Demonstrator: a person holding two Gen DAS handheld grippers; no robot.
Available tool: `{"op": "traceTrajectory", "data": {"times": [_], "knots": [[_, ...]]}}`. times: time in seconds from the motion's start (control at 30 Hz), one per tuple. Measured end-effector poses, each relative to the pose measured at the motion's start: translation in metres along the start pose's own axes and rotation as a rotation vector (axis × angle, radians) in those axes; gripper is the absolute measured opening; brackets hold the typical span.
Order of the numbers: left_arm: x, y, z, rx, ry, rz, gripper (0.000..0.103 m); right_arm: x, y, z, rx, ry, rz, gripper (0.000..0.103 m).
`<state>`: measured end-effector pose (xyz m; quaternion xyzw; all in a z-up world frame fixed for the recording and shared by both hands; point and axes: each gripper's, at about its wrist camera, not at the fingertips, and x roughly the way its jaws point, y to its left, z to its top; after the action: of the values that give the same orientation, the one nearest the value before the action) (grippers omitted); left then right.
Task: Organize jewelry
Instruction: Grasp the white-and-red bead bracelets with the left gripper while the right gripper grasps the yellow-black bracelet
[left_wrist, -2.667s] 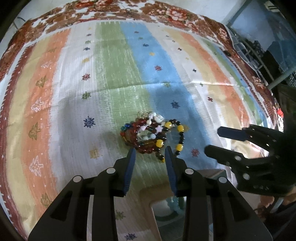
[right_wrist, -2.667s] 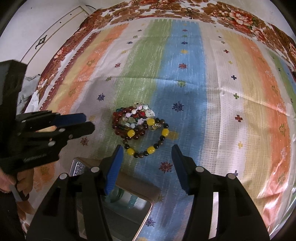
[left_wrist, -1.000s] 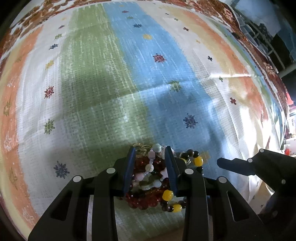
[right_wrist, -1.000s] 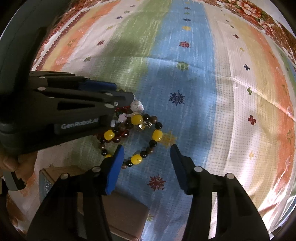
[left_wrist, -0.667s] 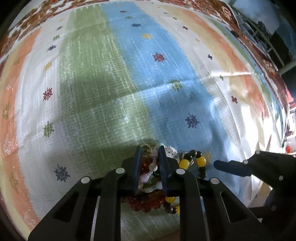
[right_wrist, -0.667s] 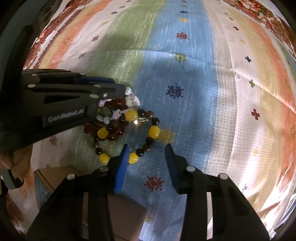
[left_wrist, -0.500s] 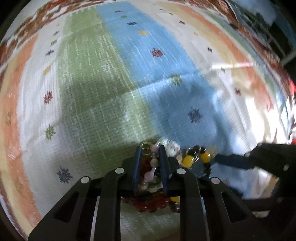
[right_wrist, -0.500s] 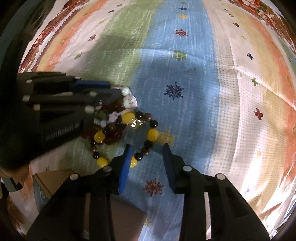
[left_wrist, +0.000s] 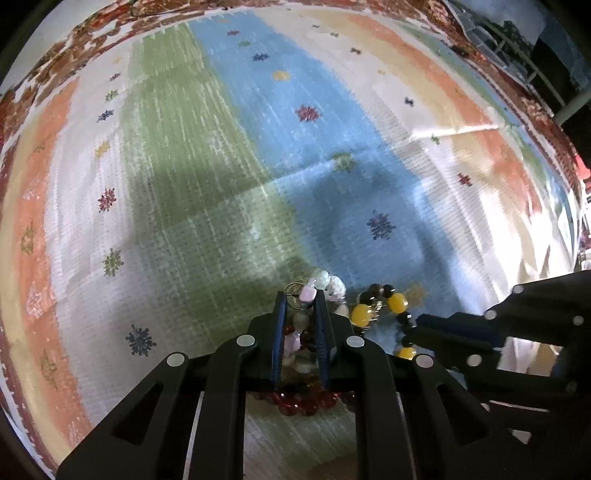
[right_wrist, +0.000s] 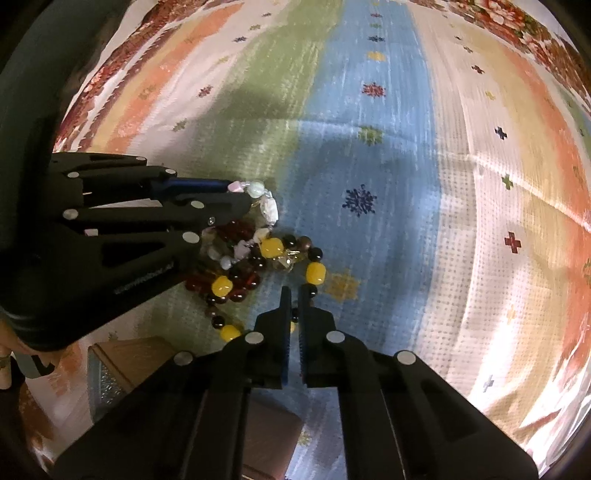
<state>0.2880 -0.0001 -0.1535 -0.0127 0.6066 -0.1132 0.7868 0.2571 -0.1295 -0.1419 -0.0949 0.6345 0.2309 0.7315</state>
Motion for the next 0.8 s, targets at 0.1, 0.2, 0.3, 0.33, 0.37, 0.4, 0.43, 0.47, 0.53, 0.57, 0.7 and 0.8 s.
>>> {"op": "traceTrajectory", "data": {"times": [0.1, 0.2, 0.3, 0.33, 0.37, 0.4, 0.43, 0.47, 0.53, 0.57, 0.7, 0.8], "knots": [[-0.009, 0.002, -0.001, -0.004, -0.014, -0.009, 0.014, -0.002, -0.004, -0.002, 0.004, 0.001, 0.001, 0.004], [-0.013, 0.005, -0.004, -0.012, -0.019, -0.012, 0.014, -0.001, -0.010, -0.004, 0.018, 0.009, -0.006, 0.004], [-0.010, 0.002, -0.003, -0.013, -0.018, -0.007, 0.014, 0.004, -0.015, -0.006, 0.032, 0.030, -0.014, 0.010], [-0.009, -0.001, -0.002, -0.014, -0.018, -0.007, 0.014, 0.005, -0.016, -0.006, 0.036, 0.034, -0.011, 0.021], [-0.009, 0.000, -0.001, -0.016, -0.017, -0.008, 0.014, 0.006, -0.016, -0.006, 0.042, 0.034, -0.011, 0.032], [-0.009, 0.000, -0.001, -0.017, -0.017, -0.011, 0.014, 0.007, -0.017, -0.006, 0.045, 0.033, -0.014, 0.035], [-0.009, 0.000, -0.001, -0.017, -0.017, -0.012, 0.014, 0.008, -0.017, -0.006, 0.044, 0.034, -0.018, 0.035], [-0.009, 0.000, -0.002, -0.017, -0.017, -0.013, 0.014, 0.009, -0.017, -0.006, 0.044, 0.036, -0.024, 0.035], [-0.009, 0.000, -0.001, -0.016, -0.018, -0.018, 0.014, 0.012, -0.016, -0.006, 0.044, 0.039, -0.027, 0.035], [-0.010, -0.001, -0.001, -0.015, -0.018, -0.021, 0.014, 0.014, -0.014, -0.005, 0.043, 0.040, -0.030, 0.035], [-0.011, -0.002, -0.001, -0.015, -0.021, -0.024, 0.014, 0.023, -0.008, -0.003, 0.045, 0.040, -0.047, 0.035], [-0.013, -0.004, -0.001, -0.013, -0.025, -0.035, 0.014, 0.028, 0.001, -0.004, 0.005, 0.041, -0.095, 0.030]]}}
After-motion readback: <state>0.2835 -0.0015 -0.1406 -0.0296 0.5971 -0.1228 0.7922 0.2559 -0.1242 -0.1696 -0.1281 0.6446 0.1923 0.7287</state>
